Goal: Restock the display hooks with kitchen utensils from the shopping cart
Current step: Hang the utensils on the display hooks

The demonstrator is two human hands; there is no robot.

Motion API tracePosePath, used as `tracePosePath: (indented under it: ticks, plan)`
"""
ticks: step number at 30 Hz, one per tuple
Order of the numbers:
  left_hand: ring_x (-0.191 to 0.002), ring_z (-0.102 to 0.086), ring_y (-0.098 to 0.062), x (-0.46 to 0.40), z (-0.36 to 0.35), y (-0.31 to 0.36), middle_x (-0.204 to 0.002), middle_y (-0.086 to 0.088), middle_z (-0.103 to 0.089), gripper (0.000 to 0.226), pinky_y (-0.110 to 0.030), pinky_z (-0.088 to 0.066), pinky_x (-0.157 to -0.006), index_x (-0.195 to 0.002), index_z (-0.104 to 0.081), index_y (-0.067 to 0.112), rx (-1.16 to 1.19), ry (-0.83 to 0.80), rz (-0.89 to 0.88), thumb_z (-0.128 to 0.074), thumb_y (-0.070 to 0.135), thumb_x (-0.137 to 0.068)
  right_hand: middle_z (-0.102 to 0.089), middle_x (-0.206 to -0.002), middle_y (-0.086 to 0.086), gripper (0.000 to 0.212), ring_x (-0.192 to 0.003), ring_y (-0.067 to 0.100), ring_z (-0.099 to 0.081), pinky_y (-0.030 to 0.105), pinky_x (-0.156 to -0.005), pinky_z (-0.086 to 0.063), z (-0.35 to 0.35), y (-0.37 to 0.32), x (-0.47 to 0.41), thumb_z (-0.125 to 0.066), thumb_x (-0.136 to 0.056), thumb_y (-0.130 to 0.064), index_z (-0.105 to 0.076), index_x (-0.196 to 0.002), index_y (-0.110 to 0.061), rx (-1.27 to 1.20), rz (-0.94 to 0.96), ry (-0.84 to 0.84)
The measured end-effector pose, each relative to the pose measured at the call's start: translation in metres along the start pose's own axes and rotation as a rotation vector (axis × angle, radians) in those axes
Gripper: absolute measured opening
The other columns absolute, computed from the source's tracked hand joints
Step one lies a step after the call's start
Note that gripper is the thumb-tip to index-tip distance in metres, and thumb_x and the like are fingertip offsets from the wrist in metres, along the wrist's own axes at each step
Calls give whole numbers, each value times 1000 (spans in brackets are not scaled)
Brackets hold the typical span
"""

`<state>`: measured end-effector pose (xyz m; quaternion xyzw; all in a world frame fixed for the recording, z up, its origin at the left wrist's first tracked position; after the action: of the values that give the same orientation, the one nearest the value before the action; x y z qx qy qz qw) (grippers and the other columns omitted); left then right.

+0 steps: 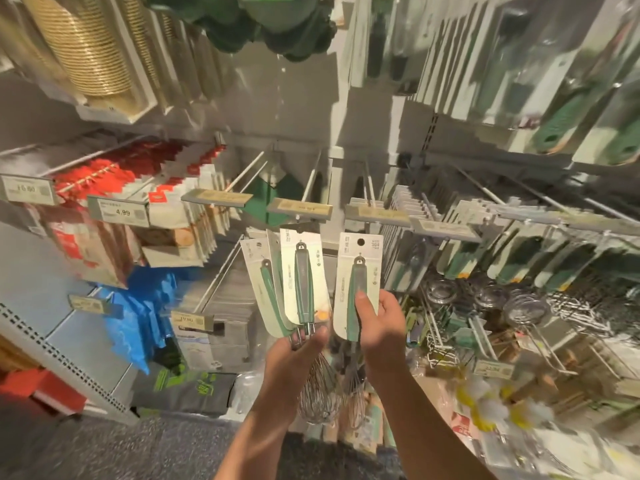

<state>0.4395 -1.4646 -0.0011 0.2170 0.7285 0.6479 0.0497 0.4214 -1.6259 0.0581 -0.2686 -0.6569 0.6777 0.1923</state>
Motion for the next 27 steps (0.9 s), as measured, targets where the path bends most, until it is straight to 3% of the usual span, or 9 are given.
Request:
tracePosePath:
  ticks: [3, 7, 9, 11, 16, 19, 21, 25, 27]
  plan:
    - [-44, -48, 1, 0, -17, 3, -48, 15, -55, 49, -8, -38, -51, -44, -64, 34, -1, -24, -15, -64, 37, -93, -50, -97, 45, 51, -81, 61, -48, 53, -67, -48, 8, 5, -7, -62, -94, -40, -51, -102, 9, -43, -28, 18]
    - [-46, -29, -9, -13, -20, -5, -47, 12, -38, 55, -12, -30, -47, -37, -50, 28, 35, 54, -4, -73, 45, -84, -59, -113, 37, 62, -104, 58, -58, 68, -88, -51, 8, 20, -24, -67, -91, -51, -57, -115, 5, -62, -121, -36]
    - [-50, -23, -13, -17, -21, -10, -49, 9, -33, 54, -14, -28, -47, -38, -50, 29, 59, 65, -3, -75, 46, -84, -62, -133, 21, 52, -126, 46, -56, 57, -111, -45, 5, 18, -32, -63, -99, -43, -58, -131, -2, -32, -169, -64]
    - [-51, -22, -13, -20, -19, -8, -51, 8, -32, 53, -16, -24, -47, -39, -52, 30, 84, 92, -23, -78, 45, -84, -43, -159, 6, 62, -148, 27, -39, 40, -121, -29, 8, 25, -44, -59, -103, -40, -41, -155, -10, 72, -236, -65]
    - [-46, -52, 0, -21, -18, -5, -53, 13, -57, 46, -12, -42, -53, -44, -65, 24, 148, 102, -18, -81, 23, -87, -54, -147, 5, 58, -138, 27, -49, 38, -111, -40, -4, 17, -82, -59, -102, -44, -47, -149, -11, 190, -264, -112]
    - [-81, -76, -16, -15, -20, 4, -83, -8, -78, 15, -29, -54, -85, -79, -81, 10, 172, 74, -49, -78, 21, -89, -63, -125, 6, 48, -119, 31, -59, 43, -103, -48, -5, 22, -101, -59, -100, -48, -62, -127, -8, 325, -290, -80]
    - [-94, -76, -23, -11, -13, 6, -97, -15, -79, 19, -37, -53, -94, -94, -81, 4, 189, 112, -68, -78, 22, -89, -62, -106, 10, 39, -101, 30, -59, 44, -91, -49, -8, 29, -107, -54, -102, -46, -63, -102, -8, 383, -315, -115]
    - [-112, -73, -31, -7, -13, 7, -112, -18, -77, 35, -42, -49, -105, -110, -78, 0, 183, 112, -70, -81, 29, -90, -40, -157, 8, 65, -144, 31, -40, 48, -117, -34, -17, 42, -89, -55, -105, -42, -31, -158, -13, 184, -438, -219]
    - [-102, -76, -27, -8, -15, 6, -103, -15, -79, 31, -35, -54, -95, -101, -80, 3, 183, 108, -74, -83, 30, -86, -57, -135, 6, 52, -122, 24, -57, 40, -100, -49, -23, 46, -78, -56, -104, -42, -47, -146, -11, 155, -433, -272]
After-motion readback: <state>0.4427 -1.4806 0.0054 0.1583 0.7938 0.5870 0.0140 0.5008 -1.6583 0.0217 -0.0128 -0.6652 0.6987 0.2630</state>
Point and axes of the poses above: each hand's wrist, its own x-axis away from the middle knuckle, its own z-axis out of the back of the hand, y = z × x, the point moved 9 cm from there along -x, towards the middle knuckle
